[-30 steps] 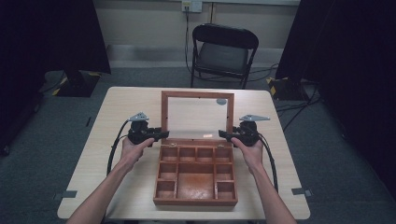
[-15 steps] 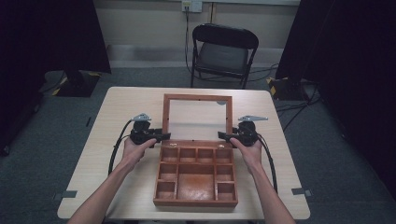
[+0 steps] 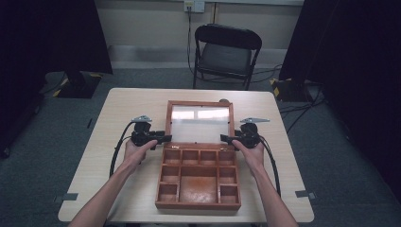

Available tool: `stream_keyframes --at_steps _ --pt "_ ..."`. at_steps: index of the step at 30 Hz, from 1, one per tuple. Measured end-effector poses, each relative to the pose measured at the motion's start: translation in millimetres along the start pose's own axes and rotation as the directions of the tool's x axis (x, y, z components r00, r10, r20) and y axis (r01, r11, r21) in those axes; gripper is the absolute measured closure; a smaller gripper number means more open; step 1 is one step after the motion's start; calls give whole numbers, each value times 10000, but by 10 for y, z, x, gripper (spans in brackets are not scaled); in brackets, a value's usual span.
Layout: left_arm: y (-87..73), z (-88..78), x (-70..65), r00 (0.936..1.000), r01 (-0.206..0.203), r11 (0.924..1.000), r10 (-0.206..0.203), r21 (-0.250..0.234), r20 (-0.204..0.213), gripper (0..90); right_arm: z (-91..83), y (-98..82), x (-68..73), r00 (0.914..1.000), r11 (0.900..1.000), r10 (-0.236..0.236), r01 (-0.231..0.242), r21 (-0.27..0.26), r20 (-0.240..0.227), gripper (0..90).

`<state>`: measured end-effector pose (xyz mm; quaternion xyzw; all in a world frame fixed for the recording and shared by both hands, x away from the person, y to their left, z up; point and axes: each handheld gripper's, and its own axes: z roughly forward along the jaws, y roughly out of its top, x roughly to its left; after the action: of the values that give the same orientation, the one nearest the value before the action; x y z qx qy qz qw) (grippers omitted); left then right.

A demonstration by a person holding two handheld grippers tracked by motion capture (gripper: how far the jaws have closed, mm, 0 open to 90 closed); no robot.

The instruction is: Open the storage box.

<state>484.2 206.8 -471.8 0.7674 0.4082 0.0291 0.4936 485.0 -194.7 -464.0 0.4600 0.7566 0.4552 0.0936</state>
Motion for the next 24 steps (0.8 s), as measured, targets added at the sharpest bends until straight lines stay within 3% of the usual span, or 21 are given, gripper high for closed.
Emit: stream_keyframes --at_steps 12,17,21,22,23,24 --pt "-17 28 -2 10000 52 9998 -51 195 -69 469 35 -21 -10 9998 9998 179 -178 123 -34 268" --pt "-30 37 15 9993 355 9992 -356 163 59 466 40 -27 -12 9997 9996 228 -228 162 -2 263" --pt "-32 41 2 9997 84 9994 -76 337 -237 453 45 -29 -10 9997 9995 235 -236 226 65 229" --pt "-39 47 4 9997 106 9992 -97 385 -237 455 73 -51 -43 9982 9968 606 -602 527 -46 217" --pt "-48 51 19 9997 189 9990 -183 403 -169 455 73 -51 -43 9982 9968 606 -602 527 -46 217" --pt "-62 59 30 9996 257 9989 -252 391 -140 462 97 -93 -93 9941 9934 1035 -1017 524 -324 217"
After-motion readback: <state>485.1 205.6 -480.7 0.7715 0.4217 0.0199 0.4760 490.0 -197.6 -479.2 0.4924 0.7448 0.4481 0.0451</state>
